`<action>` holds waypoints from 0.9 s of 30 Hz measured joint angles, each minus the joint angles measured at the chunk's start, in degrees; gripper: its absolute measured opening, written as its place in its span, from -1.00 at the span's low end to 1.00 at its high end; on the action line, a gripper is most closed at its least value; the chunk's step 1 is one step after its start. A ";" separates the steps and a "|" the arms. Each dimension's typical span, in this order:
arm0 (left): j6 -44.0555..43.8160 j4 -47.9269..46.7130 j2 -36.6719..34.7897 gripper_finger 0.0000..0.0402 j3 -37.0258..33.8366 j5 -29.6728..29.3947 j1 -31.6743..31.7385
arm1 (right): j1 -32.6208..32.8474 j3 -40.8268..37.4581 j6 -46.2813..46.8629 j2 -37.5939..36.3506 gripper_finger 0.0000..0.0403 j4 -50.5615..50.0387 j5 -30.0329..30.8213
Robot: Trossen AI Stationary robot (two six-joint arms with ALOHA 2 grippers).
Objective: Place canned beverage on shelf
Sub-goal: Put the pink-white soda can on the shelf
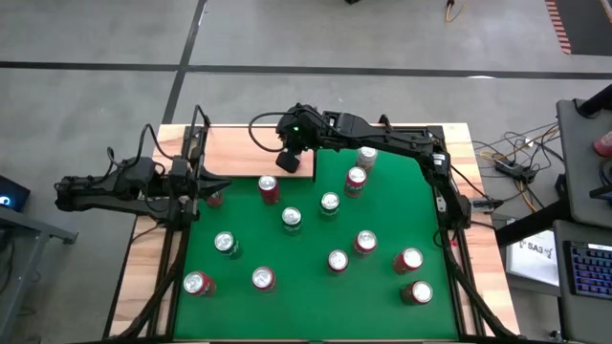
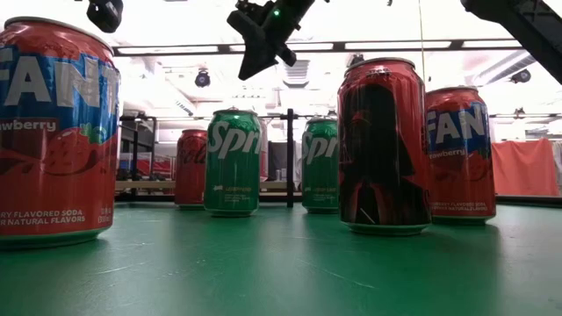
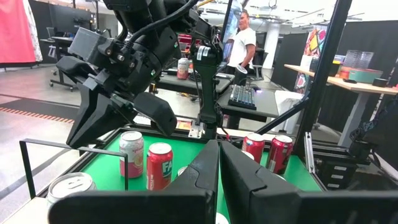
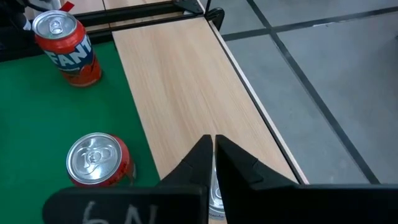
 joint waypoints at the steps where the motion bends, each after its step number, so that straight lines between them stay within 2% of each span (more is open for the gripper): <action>1: -0.01 -0.01 0.00 -1.00 0.00 0.00 -0.02 | 0.00 0.00 0.02 0.00 -0.95 0.00 0.00; 14: -0.02 -0.05 0.00 -1.00 0.00 0.00 -0.01 | 0.00 -0.11 2.10 0.07 -0.96 -10.83 0.22; 27: 1.03 -0.08 0.00 -1.00 0.00 0.01 -0.01 | 0.00 -3.12 2.08 0.07 -0.96 -11.80 -0.24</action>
